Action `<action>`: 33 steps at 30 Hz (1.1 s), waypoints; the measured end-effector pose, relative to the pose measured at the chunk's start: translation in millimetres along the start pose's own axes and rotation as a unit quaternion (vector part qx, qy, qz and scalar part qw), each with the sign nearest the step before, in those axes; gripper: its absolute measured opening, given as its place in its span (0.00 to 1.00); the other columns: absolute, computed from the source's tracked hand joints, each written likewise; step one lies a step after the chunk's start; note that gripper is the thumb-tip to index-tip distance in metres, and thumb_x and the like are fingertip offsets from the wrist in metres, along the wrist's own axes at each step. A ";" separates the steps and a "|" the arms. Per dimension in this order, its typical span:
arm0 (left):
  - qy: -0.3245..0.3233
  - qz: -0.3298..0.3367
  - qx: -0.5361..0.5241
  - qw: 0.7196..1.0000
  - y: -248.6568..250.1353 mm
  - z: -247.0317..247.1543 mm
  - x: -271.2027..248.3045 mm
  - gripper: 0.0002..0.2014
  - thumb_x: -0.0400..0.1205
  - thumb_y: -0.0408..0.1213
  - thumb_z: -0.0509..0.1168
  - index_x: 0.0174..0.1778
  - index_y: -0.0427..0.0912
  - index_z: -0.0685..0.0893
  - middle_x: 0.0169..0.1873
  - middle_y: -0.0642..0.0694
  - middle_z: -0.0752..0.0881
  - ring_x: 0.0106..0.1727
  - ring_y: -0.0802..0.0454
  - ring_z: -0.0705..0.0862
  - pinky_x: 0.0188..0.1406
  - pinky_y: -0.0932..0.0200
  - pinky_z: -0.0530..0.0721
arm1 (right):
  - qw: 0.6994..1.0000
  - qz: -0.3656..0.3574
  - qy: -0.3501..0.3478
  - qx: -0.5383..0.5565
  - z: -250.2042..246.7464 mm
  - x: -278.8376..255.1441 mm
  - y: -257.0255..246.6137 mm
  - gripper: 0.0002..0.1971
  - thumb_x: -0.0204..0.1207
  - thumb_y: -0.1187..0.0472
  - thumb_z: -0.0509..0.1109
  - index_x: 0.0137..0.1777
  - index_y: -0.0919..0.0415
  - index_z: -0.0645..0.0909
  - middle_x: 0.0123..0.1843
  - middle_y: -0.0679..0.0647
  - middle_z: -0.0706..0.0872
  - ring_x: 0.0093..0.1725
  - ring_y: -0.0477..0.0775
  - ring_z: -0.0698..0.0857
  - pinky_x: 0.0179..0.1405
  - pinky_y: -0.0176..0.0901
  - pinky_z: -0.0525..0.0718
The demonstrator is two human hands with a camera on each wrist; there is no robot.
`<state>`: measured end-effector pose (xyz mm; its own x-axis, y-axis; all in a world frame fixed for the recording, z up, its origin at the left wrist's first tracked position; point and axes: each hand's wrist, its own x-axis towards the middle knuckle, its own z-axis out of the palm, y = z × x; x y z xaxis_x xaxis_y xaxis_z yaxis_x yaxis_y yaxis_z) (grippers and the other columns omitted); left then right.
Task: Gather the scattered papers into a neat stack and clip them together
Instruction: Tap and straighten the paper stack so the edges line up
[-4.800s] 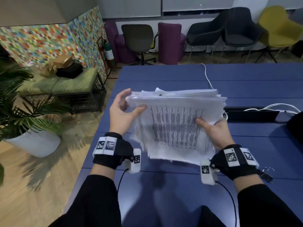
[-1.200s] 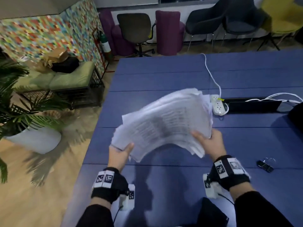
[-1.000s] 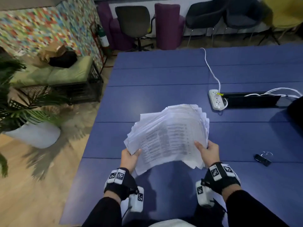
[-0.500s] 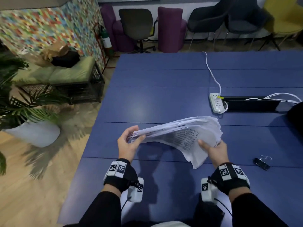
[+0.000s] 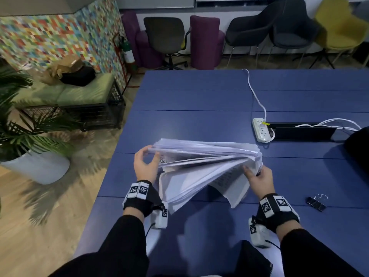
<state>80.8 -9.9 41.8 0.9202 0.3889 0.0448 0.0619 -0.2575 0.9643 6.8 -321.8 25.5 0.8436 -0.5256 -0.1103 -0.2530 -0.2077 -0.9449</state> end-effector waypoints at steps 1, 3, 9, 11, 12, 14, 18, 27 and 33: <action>-0.033 -0.026 -0.015 0.999 -1.4 -2.3 5.3 0.17 0.77 0.32 0.70 0.62 0.38 0.81 0.62 0.42 0.82 0.64 0.48 0.79 0.70 0.52 0.75 | 0.999 -0.014 0.018 -0.023 2.5 0.9 0.1 0.10 0.74 0.62 0.74 0.40 0.70 0.80 0.34 0.64 0.85 0.36 0.53 0.81 0.37 0.43 0.81; -0.092 -0.071 -0.043 0.992 -4.0 -6.8 12.0 0.18 0.78 0.32 0.70 0.64 0.42 0.79 0.65 0.43 0.80 0.68 0.48 0.77 0.68 0.54 0.74 | 0.996 -0.056 0.040 -0.062 5.8 0.5 -11.3 0.09 0.75 0.60 0.72 0.40 0.66 0.80 0.32 0.59 0.83 0.35 0.54 0.80 0.41 0.45 0.79; -0.242 -0.138 -0.012 0.960 -17.8 -25.9 0.6 0.48 0.60 0.62 0.74 0.75 0.47 0.70 0.69 0.46 0.75 0.71 0.50 0.75 0.65 0.59 0.68 | 0.952 -0.263 0.004 -0.155 -7.3 10.4 -81.0 0.09 0.74 0.72 0.67 0.41 0.57 0.84 0.28 0.45 0.77 0.27 0.39 0.75 0.28 0.29 0.69; -0.298 -0.158 0.021 0.941 -24.8 -28.9 -7.8 0.66 0.45 0.73 0.74 0.79 0.49 0.62 0.70 0.46 0.72 0.70 0.50 0.73 0.68 0.56 0.69 | 0.951 -0.248 -0.029 -0.181 -12.6 11.7 -100.4 0.10 0.75 0.69 0.67 0.36 0.56 0.80 0.25 0.46 0.74 0.25 0.43 0.70 0.26 0.36 0.66; -0.311 -0.168 0.036 0.935 -29.0 -29.1 -11.1 0.71 0.40 0.74 0.75 0.80 0.48 0.59 0.71 0.44 0.71 0.72 0.49 0.72 0.71 0.54 0.69 | 0.956 -0.226 -0.045 -0.182 -15.3 10.7 -108.7 0.10 0.77 0.67 0.68 0.35 0.56 0.79 0.24 0.47 0.73 0.25 0.46 0.68 0.25 0.38 0.66; -0.306 -0.183 0.044 0.933 -37.0 -28.7 -15.3 0.72 0.39 0.70 0.78 0.80 0.44 0.59 0.75 0.41 0.71 0.75 0.46 0.72 0.74 0.50 0.70 | 0.972 -0.171 -0.089 -0.134 -21.8 10.4 -116.1 0.12 0.78 0.65 0.68 0.33 0.54 0.77 0.20 0.43 0.74 0.22 0.41 0.69 0.23 0.34 0.65; -0.237 -0.150 -0.039 0.959 -21.9 -32.9 -14.8 0.38 0.56 0.47 0.85 0.60 0.38 0.80 0.63 0.38 0.84 0.48 0.63 0.87 0.48 0.70 0.85 | 0.978 -0.133 -0.155 -0.030 -35.1 8.6 -109.8 0.10 0.78 0.66 0.67 0.38 0.54 0.83 0.27 0.37 0.82 0.29 0.35 0.76 0.34 0.33 0.76; -0.106 -0.003 -0.151 0.983 37.8 -17.5 -16.8 0.12 0.77 0.26 0.71 0.49 0.47 0.84 0.43 0.60 0.89 0.43 0.70 0.88 0.41 0.73 0.85 | 0.973 -0.198 -0.058 0.107 -32.4 -6.4 -99.2 0.12 0.73 0.70 0.73 0.36 0.51 0.85 0.30 0.36 0.86 0.32 0.35 0.78 0.33 0.27 0.78; -0.140 -0.102 -0.062 0.983 -31.4 0.6 -49.7 0.08 0.74 0.28 0.74 0.44 0.45 0.84 0.39 0.52 0.87 0.47 0.50 0.86 0.37 0.72 0.85 | 0.985 -0.108 -0.129 0.035 -5.6 -26.4 -13.1 0.18 0.71 0.70 0.75 0.56 0.49 0.84 0.49 0.32 0.89 0.49 0.30 0.85 0.53 0.37 0.81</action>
<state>33.4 -21.7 9.1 0.9650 0.1579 -0.2094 0.2242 -0.0824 0.9711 -14.8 -309.8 42.5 0.9687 -0.2465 0.0294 -0.0287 -0.2291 -0.9730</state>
